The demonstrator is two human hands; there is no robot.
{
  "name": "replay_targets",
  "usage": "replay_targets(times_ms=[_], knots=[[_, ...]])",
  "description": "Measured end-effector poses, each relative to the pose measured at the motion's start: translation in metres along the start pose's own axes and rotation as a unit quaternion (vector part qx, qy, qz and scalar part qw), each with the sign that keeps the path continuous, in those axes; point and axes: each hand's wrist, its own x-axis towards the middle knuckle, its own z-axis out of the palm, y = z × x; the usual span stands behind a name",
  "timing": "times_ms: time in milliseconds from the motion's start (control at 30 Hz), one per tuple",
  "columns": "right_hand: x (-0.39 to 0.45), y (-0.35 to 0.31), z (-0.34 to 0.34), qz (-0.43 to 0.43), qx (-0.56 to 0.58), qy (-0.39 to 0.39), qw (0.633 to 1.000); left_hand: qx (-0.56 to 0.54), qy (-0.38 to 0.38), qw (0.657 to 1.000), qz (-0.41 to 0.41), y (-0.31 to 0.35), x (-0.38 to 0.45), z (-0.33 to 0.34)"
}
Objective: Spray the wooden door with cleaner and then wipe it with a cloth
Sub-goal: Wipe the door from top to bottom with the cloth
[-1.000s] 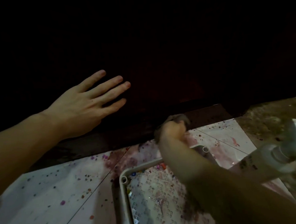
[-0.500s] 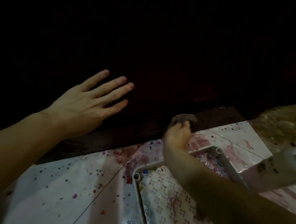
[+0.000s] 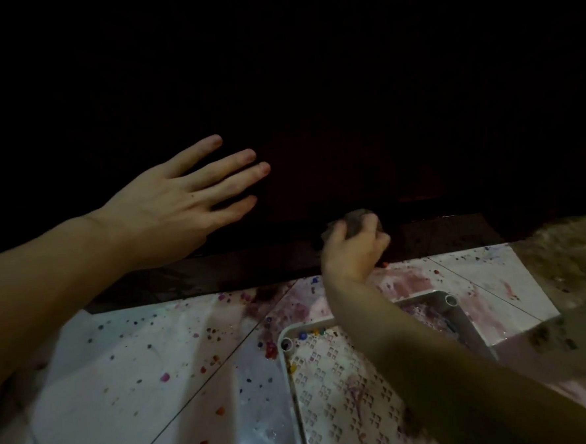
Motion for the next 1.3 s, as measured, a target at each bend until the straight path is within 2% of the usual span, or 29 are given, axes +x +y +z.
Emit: replay_targets(times_ms=[100, 200, 300, 400, 500, 567, 633, 733, 800, 933, 1000, 1067, 1200, 1300], knots=[[0.035, 0.005, -0.025, 0.002, -0.042, 0.069, 0.997, 0.008, -0.007, 1.0, 0.0, -0.002, -0.005, -0.001], [0.043, 0.006, -0.031, -0.012, -0.077, 0.09, 0.993, 0.015, -0.015, 1.0, -0.005, -0.006, -0.018, -0.002], [0.007, 0.003, -0.008, -0.068, -0.09, 0.038, 0.993, 0.02, -0.019, 0.999, -0.016, -0.011, -0.032, -0.001], [-0.04, 0.003, 0.02, -0.15, -0.097, -0.072, 0.981, 0.029, -0.056, 0.998, -0.02, -0.009, -0.043, -0.001], [-0.057, -0.002, 0.032, -0.145, -0.074, -0.106, 0.981, 0.045, -0.084, 0.995, -0.019, -0.012, -0.056, -0.001], [-0.048, 0.0, 0.024, -0.099, -0.089, -0.07, 0.989, 0.034, -0.081, 0.996, -0.029, -0.015, -0.064, -0.003], [-0.027, 0.005, 0.014, -0.036, -0.08, -0.002, 0.996, 0.035, -0.071, 0.996, -0.039, -0.018, -0.072, -0.005], [-0.013, 0.011, 0.011, -0.018, -0.046, 0.043, 0.998, 0.016, -0.051, 0.997, -0.049, -0.02, -0.083, -0.005], [-0.027, 0.01, 0.021, -0.031, -0.054, 0.019, 0.998, 0.019, -0.05, 0.997, -0.055, -0.02, -0.09, -0.003], [-0.081, 0.005, 0.049, -0.073, -0.071, -0.141, 0.985, 0.013, -0.05, 0.997, -0.061, -0.021, -0.103, 0.0], [-0.092, 0.004, 0.055, -0.07, -0.071, -0.185, 0.978, 0.016, -0.056, 0.996, -0.062, -0.022, -0.109, -0.001], [-0.084, 0.009, 0.051, -0.061, -0.068, -0.163, 0.982, 0.018, -0.058, 0.996, -0.062, -0.023, -0.113, -0.001], [-0.044, 0.023, 0.023, -0.014, -0.08, -0.042, 0.996, 0.011, -0.049, 0.997, -0.066, -0.023, -0.113, -0.002], [-0.037, 0.025, 0.022, -0.021, -0.079, -0.038, 0.996, 0.007, -0.051, 0.997, -0.065, -0.025, -0.114, 0.0]])
